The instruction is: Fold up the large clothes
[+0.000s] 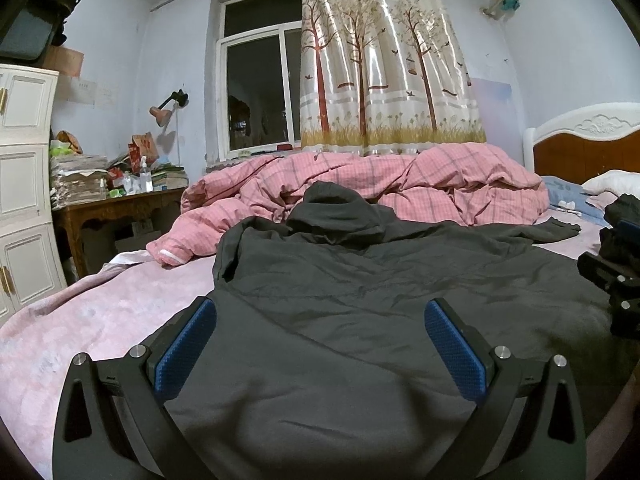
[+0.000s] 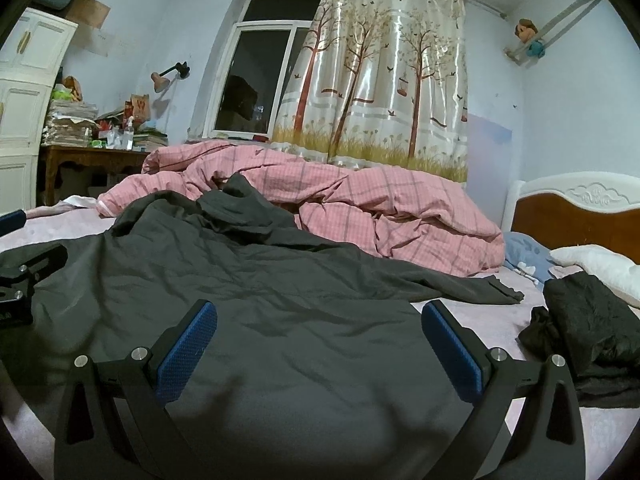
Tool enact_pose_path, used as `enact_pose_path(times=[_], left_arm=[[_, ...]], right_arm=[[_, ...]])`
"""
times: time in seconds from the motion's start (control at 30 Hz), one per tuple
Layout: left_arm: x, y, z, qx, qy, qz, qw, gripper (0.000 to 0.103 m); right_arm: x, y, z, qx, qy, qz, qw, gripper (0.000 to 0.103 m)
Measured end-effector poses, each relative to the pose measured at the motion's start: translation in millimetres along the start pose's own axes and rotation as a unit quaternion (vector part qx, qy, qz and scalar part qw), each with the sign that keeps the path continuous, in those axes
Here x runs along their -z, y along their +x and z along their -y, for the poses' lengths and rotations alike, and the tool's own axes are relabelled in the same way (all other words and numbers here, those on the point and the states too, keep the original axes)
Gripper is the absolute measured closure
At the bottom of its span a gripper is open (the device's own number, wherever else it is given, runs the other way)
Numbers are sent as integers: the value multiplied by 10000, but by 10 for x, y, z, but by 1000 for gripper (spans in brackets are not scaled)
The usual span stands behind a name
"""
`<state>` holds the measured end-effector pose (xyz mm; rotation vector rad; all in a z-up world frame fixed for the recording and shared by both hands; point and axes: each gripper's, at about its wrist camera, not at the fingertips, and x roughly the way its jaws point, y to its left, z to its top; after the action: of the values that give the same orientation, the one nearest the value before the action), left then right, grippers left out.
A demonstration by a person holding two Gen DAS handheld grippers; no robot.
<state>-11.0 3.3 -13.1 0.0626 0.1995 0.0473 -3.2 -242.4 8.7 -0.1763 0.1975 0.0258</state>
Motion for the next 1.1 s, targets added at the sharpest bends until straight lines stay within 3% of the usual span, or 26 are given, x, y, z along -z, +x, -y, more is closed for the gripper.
enact_pose_path(times=[0.27, 0.5, 1.1], left_arm=[[-8, -6, -34, 6, 26, -40, 10000, 0], [-15, 0, -26, 11, 44, -103, 9999, 0], [-64, -18, -16, -6, 65, -44, 10000, 0]], right_arm=[[31, -43, -4, -142, 31, 131, 9998, 1], [86, 171, 110, -235, 345, -345, 9985, 1], [93, 148, 90, -220, 281, -252, 9990, 1]])
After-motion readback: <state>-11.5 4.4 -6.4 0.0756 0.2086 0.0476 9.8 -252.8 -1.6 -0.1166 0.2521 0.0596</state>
